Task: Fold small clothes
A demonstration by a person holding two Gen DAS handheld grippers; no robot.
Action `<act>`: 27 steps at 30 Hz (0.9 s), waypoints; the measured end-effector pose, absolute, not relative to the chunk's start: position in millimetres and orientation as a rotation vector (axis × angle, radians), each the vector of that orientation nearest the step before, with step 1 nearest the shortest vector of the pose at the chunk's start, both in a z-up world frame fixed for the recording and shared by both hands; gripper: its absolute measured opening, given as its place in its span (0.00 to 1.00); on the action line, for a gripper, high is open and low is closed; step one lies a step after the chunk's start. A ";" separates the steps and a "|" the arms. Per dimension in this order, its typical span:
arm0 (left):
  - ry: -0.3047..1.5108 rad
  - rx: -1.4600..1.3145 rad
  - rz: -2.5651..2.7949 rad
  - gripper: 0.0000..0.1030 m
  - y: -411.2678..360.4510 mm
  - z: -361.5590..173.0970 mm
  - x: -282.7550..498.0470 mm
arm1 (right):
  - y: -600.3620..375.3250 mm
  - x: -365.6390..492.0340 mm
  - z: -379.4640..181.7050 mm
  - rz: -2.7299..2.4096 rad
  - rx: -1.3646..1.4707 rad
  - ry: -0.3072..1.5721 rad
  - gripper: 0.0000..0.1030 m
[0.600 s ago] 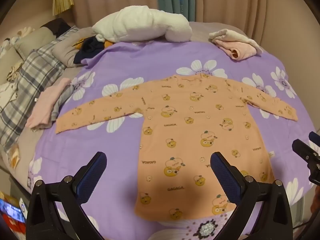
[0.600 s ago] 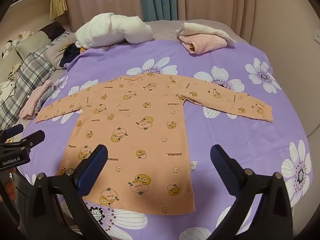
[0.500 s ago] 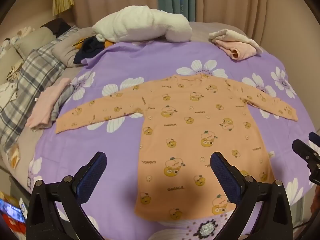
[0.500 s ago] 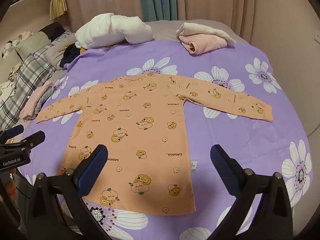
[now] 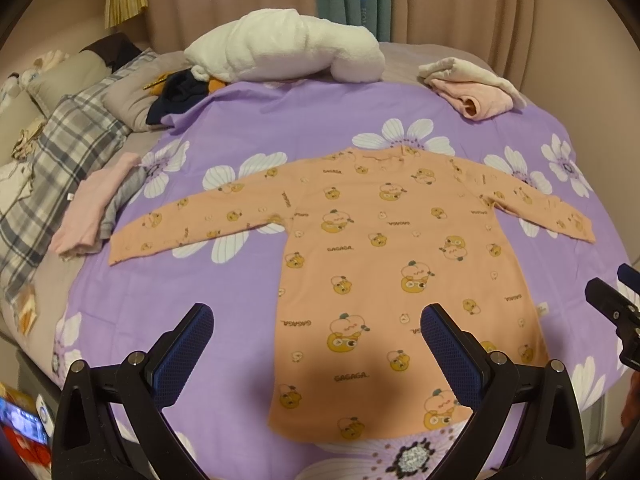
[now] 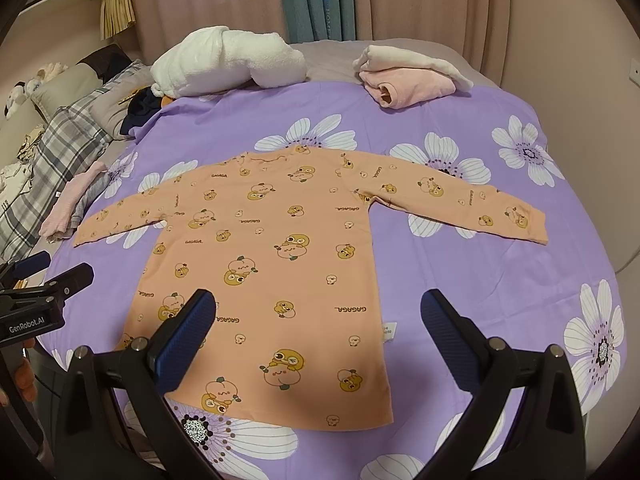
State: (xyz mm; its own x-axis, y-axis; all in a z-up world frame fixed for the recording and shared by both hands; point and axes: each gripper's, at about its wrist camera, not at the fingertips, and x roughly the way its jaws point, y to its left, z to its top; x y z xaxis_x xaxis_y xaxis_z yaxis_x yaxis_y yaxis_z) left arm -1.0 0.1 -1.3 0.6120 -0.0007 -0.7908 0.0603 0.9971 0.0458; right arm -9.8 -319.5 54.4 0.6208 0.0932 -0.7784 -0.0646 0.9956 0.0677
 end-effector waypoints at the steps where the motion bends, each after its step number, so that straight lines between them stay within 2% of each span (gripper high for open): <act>1: 0.909 0.071 -0.035 0.99 0.0 -1.4 -0.9 | -319.4 -9.8 54.6 0.090 0.035 0.897 1.00; 27: 0.909 0.071 -0.035 0.99 0.9 -0.9 -0.9 | -310.6 -9.6 58.1 0.095 0.030 0.900 1.00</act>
